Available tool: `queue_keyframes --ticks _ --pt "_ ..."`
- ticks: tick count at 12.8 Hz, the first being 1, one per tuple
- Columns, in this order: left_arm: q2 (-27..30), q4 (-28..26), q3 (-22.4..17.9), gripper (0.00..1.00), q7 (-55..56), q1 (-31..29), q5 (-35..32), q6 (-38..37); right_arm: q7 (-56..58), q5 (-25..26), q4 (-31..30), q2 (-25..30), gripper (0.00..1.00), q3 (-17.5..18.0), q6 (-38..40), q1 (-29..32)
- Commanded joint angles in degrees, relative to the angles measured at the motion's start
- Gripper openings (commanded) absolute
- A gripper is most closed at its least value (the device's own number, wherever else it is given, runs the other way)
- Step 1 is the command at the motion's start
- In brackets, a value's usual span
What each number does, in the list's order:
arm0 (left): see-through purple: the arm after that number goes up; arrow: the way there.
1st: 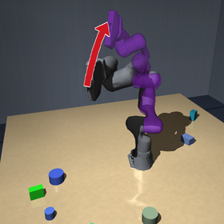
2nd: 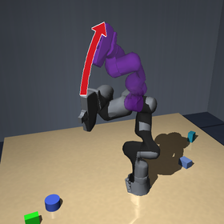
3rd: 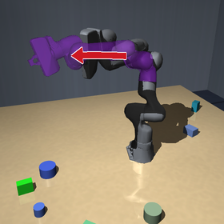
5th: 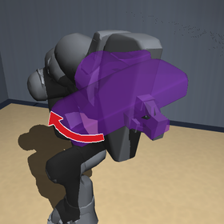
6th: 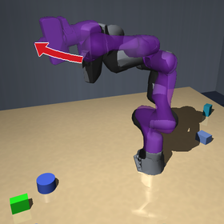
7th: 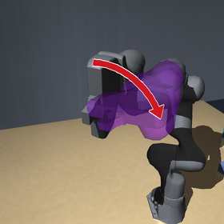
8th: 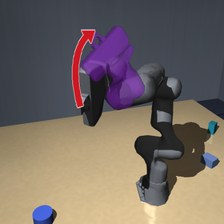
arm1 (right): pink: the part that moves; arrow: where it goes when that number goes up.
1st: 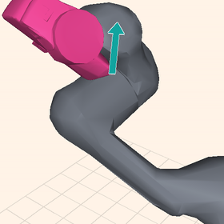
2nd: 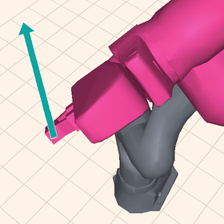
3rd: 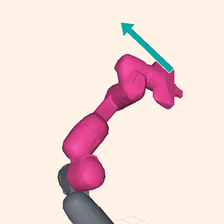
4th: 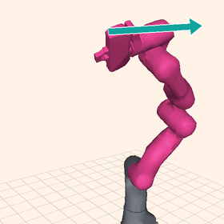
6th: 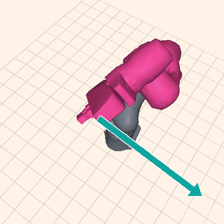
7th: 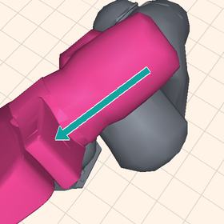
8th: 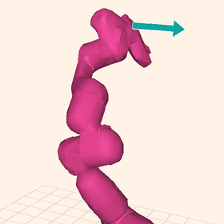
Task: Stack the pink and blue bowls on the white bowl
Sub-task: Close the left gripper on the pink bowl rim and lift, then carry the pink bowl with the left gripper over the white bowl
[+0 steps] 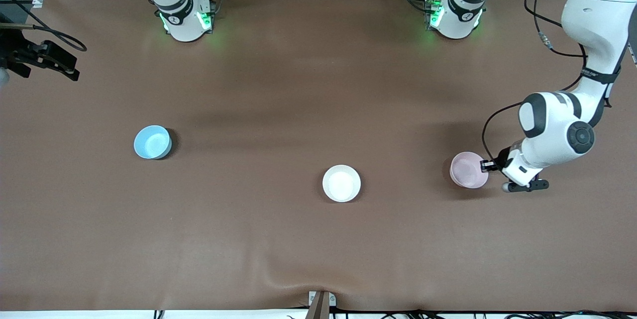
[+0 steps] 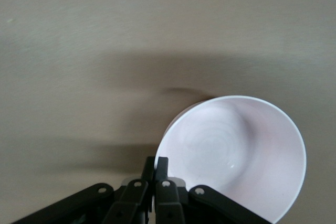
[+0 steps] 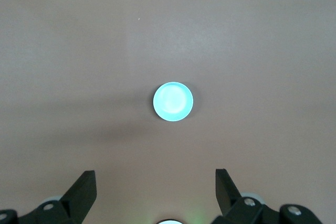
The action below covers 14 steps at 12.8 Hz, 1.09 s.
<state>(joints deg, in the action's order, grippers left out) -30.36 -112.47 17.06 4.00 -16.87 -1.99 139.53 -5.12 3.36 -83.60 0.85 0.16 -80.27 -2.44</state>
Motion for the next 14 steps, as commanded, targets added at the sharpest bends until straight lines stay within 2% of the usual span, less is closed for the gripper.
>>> queue_keyframes --ticks 1,3,5,8,11,14 --pt "1.44 0.32 -0.1 0.0 -0.22 3.76 -0.38 -0.22 -0.68 0.42 0.72 -0.41 1.0 0.45 -0.06 0.51" --pt "2.15 3.11 2.61 0.0 0.65 7.62 -0.21 -2.67 -0.68 0.42 0.72 -0.41 1.0 0.45 -0.06 0.51" --pt "1.28 10.3 3.51 0.0 0.92 14.37 -0.3 -6.62 -0.68 0.42 0.72 -0.41 1.0 0.45 -0.06 0.6" --pt "-4.77 22.26 3.33 0.0 3.72 20.89 0.05 -9.19 -0.68 0.42 0.72 -0.41 1.0 0.45 -0.06 0.6" --pt "-11.1 30.44 3.07 0.0 14.6 26.7 0.14 -9.19 -0.68 0.42 0.72 -0.41 1.0 0.45 -0.06 0.6" --pt "-14.72 33.54 2.45 0.0 18.05 29.17 0.32 -9.01 -0.68 0.42 0.72 -0.41 1.0 0.45 -0.15 0.69"
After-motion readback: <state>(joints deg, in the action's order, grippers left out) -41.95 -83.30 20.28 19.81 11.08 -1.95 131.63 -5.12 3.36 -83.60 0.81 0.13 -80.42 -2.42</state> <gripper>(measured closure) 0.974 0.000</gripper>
